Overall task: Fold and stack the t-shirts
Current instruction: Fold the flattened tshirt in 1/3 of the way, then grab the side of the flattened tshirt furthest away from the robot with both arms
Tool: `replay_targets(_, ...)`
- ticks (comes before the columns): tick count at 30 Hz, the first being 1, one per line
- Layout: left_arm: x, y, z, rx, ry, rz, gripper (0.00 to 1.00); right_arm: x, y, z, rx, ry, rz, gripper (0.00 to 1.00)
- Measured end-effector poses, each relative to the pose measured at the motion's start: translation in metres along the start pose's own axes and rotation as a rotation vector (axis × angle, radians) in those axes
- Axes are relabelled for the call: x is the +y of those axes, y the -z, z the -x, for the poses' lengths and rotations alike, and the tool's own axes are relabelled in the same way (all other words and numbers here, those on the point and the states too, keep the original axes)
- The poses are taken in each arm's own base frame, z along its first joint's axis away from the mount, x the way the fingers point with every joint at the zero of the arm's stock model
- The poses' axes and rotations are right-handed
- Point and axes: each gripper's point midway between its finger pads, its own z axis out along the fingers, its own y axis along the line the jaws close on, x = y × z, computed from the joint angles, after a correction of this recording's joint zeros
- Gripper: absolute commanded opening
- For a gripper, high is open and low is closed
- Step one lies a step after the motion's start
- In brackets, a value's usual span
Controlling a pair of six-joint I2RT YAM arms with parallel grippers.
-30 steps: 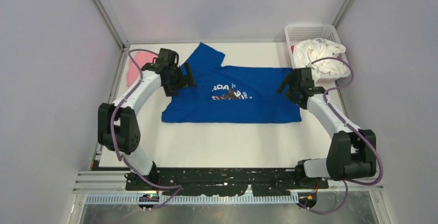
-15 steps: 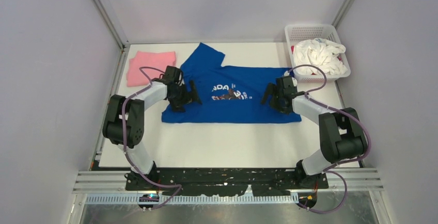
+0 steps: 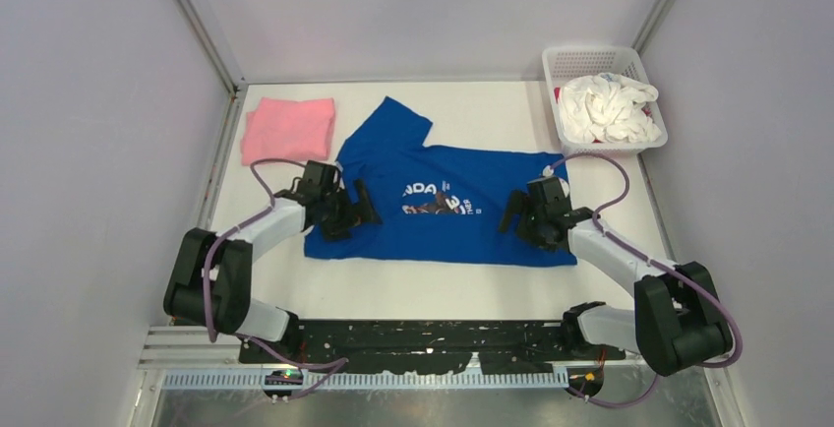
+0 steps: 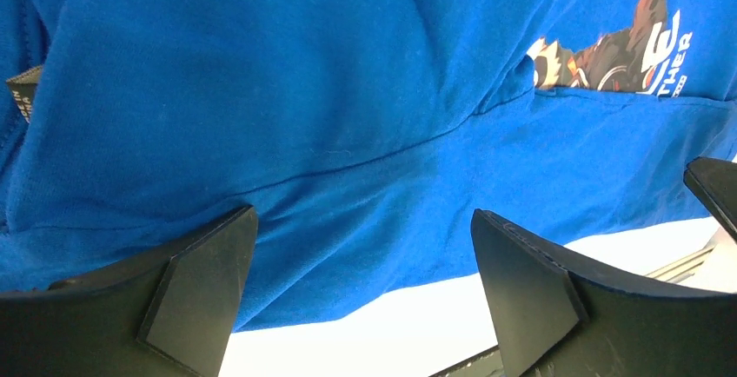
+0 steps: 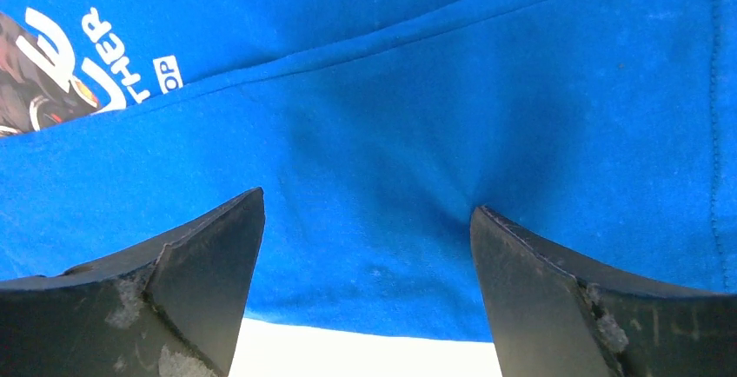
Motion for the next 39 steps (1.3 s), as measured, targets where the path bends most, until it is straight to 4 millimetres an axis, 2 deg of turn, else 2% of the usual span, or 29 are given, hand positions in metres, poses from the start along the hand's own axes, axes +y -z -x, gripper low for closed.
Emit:
replay_targets(5, 0.007, 0.014, -0.035, -0.006, -0.014, -0.004, 1.0, -0.007, 0.018, -0.033, 0.079, 0.031, -0.025, 0.96)
replay_targets(14, 0.015, 0.028, -0.07, 0.002, -0.008, 0.031, 1.0, -0.024, 0.042, -0.077, 0.196, 0.073, -0.1, 0.95)
replay_targets(27, 0.035, 0.048, -0.113, 0.054, 0.028, 0.078, 1.0, -0.03, 0.051, -0.086, 0.195, 0.075, -0.094, 0.95)
replay_targets(34, 0.045, 0.059, -0.127, 0.073, 0.044, 0.112, 1.0, -0.031, 0.054, -0.087, 0.188, 0.078, -0.085, 0.95)
replay_targets(39, 0.054, 0.067, -0.13, 0.075, 0.035, 0.153, 1.0, -0.023, 0.057, -0.08, 0.156, 0.082, -0.046, 0.95)
